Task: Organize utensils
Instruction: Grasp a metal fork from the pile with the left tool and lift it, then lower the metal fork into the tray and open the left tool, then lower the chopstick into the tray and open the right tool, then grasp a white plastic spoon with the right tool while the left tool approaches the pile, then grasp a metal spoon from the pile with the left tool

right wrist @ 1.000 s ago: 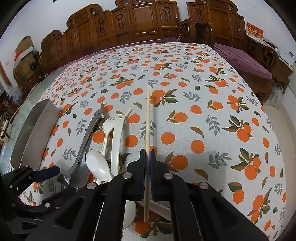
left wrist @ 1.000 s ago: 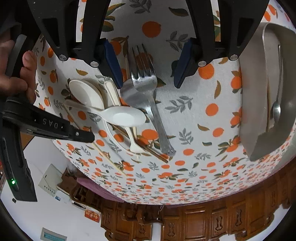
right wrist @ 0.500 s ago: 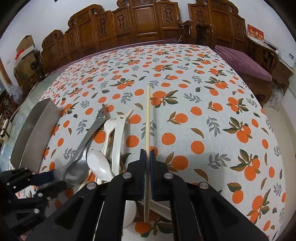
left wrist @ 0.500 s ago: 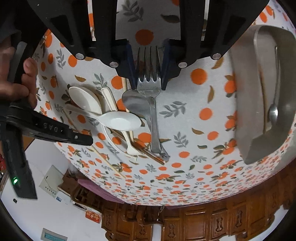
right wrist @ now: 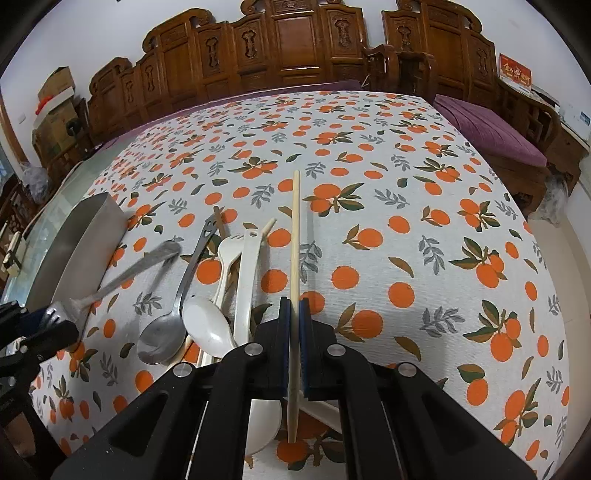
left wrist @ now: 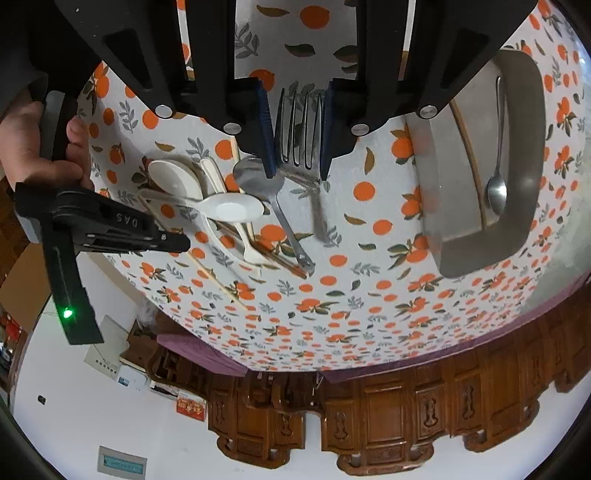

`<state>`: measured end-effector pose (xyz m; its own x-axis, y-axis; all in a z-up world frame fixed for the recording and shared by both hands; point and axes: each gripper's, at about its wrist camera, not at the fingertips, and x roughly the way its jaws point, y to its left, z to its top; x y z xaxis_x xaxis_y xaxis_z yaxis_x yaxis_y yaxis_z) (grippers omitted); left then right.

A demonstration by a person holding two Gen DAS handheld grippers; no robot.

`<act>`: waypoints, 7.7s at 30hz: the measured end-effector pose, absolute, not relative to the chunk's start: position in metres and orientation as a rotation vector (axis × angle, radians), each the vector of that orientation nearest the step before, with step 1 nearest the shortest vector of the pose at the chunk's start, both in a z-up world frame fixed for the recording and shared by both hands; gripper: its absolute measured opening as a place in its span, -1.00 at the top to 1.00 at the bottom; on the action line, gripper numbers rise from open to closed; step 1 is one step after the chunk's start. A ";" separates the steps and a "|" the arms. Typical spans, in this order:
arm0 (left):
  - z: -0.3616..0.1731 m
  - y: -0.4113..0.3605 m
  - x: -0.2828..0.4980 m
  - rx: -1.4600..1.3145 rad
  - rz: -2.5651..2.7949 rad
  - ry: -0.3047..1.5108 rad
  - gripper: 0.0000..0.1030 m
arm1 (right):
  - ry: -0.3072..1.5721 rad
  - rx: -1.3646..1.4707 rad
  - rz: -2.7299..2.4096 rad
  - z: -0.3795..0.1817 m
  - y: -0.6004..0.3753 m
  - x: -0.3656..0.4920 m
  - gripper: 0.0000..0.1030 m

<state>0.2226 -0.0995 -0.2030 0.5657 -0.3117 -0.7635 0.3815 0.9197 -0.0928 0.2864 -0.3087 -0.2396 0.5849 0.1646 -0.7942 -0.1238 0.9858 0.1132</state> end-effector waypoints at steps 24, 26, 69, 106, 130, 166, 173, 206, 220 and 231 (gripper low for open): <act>-0.161 -0.085 0.210 0.132 -0.397 0.781 0.93 | 0.860 0.021 0.256 -0.216 -0.282 0.267 0.89; -0.154 -0.078 0.210 0.128 -0.385 0.775 0.93 | 0.843 0.020 0.278 -0.209 -0.274 0.263 0.89; -0.209 0.036 0.245 0.038 -0.173 0.935 0.91 | 0.836 -0.057 0.531 -0.188 -0.169 0.231 0.89; -0.169 0.108 0.239 -0.049 -0.029 0.788 -0.31 | 0.957 0.127 0.614 -0.217 -0.054 0.297 0.82; -0.160 0.059 0.233 -0.050 -0.111 0.740 -0.71 | 0.790 -0.123 0.405 -0.175 -0.218 0.251 0.80; -0.184 -0.059 0.208 0.126 -0.324 0.778 -0.71 | 0.979 -0.278 0.366 -0.258 -0.266 0.262 0.76; -0.189 -0.066 0.212 0.128 -0.335 0.794 -0.71 | 0.926 -0.199 0.430 -0.244 -0.267 0.261 0.83; -0.259 -0.144 0.271 0.058 -0.366 1.021 -0.23 | 0.883 -0.017 0.260 -0.236 -0.315 0.282 0.83; -0.258 -0.142 0.266 0.075 -0.335 0.987 0.38 | 0.884 -0.015 0.263 -0.236 -0.309 0.282 0.83; -0.248 -0.139 0.263 0.040 -0.314 0.971 0.88 | 0.884 -0.018 0.264 -0.236 -0.310 0.282 0.82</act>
